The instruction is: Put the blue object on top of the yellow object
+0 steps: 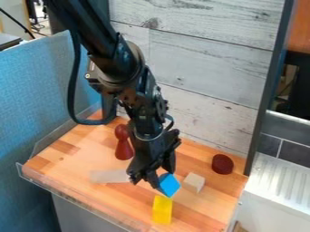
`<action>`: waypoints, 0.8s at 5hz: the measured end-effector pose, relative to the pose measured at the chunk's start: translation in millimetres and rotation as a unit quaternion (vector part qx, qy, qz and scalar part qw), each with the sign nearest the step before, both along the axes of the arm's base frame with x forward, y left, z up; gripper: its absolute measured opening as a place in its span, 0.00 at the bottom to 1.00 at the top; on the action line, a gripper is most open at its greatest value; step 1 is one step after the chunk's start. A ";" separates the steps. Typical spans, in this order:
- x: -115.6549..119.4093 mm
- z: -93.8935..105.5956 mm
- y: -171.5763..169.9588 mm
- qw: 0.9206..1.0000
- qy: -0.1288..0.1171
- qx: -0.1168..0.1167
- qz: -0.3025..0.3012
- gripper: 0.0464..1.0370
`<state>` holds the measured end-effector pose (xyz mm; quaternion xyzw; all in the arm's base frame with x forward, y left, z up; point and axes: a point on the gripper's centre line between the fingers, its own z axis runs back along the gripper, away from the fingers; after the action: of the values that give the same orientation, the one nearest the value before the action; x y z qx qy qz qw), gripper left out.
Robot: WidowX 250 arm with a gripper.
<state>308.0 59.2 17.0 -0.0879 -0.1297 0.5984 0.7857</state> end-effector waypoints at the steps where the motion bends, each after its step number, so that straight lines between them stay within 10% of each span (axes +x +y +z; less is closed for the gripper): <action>1: -2.8 -2.1 0.1 1.000 0.003 0.001 0.001 0.46; 4: -10.9 -17.4 -4.2 1.000 0.028 0.004 -0.004 0.46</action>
<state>297.0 55.0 -0.4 -0.0686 -0.1100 0.5971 0.7916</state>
